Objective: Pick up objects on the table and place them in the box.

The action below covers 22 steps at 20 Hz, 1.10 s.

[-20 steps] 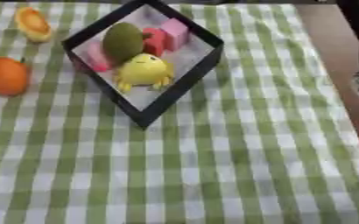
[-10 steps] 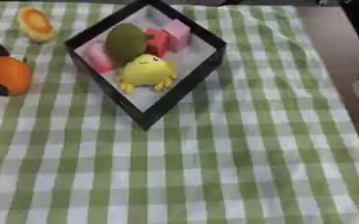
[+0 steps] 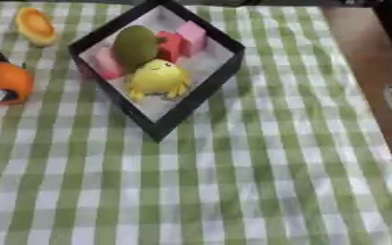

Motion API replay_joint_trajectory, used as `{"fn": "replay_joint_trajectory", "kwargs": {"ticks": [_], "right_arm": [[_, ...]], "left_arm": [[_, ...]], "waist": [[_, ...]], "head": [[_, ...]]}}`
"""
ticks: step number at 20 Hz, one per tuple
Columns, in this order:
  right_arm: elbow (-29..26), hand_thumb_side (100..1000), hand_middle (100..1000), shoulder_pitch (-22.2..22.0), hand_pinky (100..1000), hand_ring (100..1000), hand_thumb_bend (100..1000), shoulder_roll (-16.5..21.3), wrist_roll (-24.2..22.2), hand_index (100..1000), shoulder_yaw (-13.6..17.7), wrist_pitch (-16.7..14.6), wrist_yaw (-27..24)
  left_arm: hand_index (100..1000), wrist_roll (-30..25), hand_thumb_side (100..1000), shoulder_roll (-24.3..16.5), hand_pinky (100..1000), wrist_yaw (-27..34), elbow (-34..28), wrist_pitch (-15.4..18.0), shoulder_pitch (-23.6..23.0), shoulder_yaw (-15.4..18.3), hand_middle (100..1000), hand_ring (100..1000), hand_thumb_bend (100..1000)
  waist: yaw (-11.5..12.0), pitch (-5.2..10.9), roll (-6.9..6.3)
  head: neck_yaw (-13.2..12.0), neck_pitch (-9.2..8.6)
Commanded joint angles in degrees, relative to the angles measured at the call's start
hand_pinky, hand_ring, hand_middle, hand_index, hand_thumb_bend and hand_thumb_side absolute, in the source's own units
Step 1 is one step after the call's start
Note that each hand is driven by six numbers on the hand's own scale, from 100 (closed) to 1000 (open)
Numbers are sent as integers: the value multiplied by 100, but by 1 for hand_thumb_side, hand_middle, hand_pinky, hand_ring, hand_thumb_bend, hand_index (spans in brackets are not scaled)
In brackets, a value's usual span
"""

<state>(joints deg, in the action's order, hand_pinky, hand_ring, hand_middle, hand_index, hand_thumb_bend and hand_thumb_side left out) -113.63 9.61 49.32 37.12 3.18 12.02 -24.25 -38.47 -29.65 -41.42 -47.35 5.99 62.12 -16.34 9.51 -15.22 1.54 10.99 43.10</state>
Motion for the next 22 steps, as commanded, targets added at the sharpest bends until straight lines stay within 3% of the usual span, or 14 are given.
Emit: {"fn": "replay_joint_trajectory", "kwargs": {"ticks": [1,5,11,22], "right_arm": [[-96,592,766,53,813,779,100,139,20,813,83,-7,22],[-96,591,765,36,813,779,100,165,11,813,88,-13,21],[-96,587,764,24,813,777,100,213,8,812,92,-17,20],[-96,583,764,177,813,777,100,266,-84,813,42,0,-33]], "left_arm": [[665,230,260,-135,762,-118,-326,6,139,-2,650,745,177],[659,360,199,-256,763,-162,-1019,-71,231,-78,643,739,148],[658,166,178,-288,769,-159,-1864,-185,562,-159,640,736,139],[647,48,182,781,761,103,-2170,-99,1251,-435,631,724,140]], "waist": [[-5,96,42],[1,127,15],[10,158,-31],[-85,187,-56]], "head": [[55,-26],[100,-3],[127,8],[138,-18]]}}
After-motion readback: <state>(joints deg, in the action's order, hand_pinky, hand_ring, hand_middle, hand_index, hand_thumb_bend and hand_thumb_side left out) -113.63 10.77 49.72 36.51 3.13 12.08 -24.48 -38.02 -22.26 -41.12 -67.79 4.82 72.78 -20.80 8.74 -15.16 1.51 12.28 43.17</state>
